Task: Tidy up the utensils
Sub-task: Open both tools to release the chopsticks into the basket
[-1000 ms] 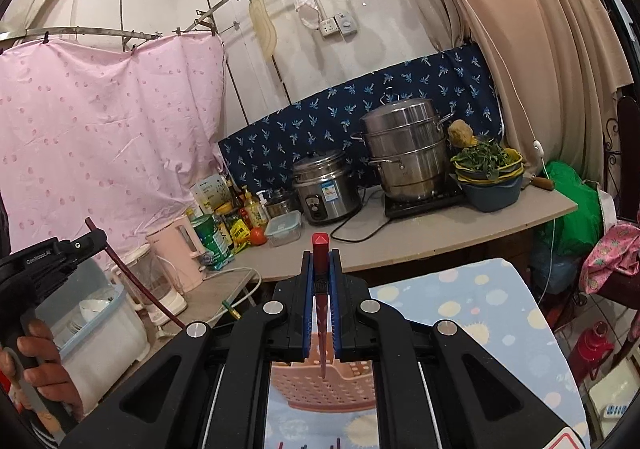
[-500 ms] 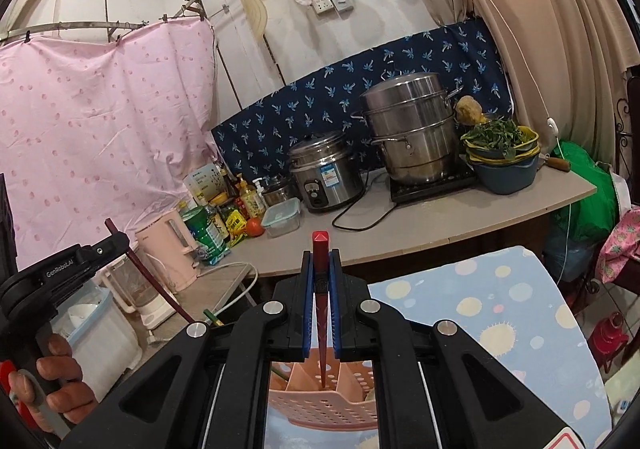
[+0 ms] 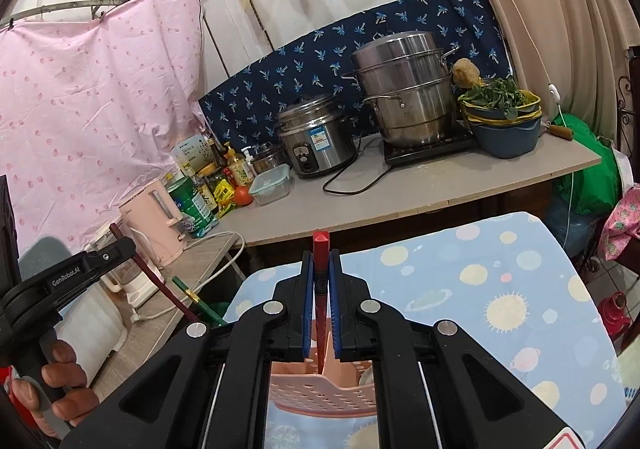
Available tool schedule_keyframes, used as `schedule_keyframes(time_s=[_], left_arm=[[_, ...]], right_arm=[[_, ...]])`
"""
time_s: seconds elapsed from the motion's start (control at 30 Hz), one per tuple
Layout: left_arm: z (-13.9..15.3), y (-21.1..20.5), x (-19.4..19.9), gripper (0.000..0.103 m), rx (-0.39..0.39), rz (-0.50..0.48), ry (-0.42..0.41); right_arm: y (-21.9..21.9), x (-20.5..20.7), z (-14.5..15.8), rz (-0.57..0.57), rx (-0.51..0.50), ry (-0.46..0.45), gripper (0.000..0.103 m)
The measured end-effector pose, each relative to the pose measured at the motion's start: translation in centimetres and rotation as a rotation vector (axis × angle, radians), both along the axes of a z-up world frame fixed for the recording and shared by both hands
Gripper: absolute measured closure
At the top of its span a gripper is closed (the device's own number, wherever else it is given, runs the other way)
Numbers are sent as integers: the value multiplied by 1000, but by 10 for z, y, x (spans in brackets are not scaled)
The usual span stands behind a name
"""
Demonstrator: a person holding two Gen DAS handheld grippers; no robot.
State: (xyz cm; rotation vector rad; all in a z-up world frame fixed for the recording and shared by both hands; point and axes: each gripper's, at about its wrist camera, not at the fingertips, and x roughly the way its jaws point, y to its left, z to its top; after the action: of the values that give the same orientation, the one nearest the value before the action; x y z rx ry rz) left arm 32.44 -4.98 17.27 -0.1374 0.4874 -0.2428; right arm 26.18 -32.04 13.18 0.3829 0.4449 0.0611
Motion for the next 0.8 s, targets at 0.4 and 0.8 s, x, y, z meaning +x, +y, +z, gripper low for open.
schedule_keyframes(time_s=[0.4, 0.8], left_arm=[[-4, 4, -10, 52, -5, 32, -18], [-1, 2, -35, 52, 36, 12, -27]], right_arm=[[-1, -11, 3, -21, -5, -15, 91], [4, -38, 10, -7, -29, -25, 90]])
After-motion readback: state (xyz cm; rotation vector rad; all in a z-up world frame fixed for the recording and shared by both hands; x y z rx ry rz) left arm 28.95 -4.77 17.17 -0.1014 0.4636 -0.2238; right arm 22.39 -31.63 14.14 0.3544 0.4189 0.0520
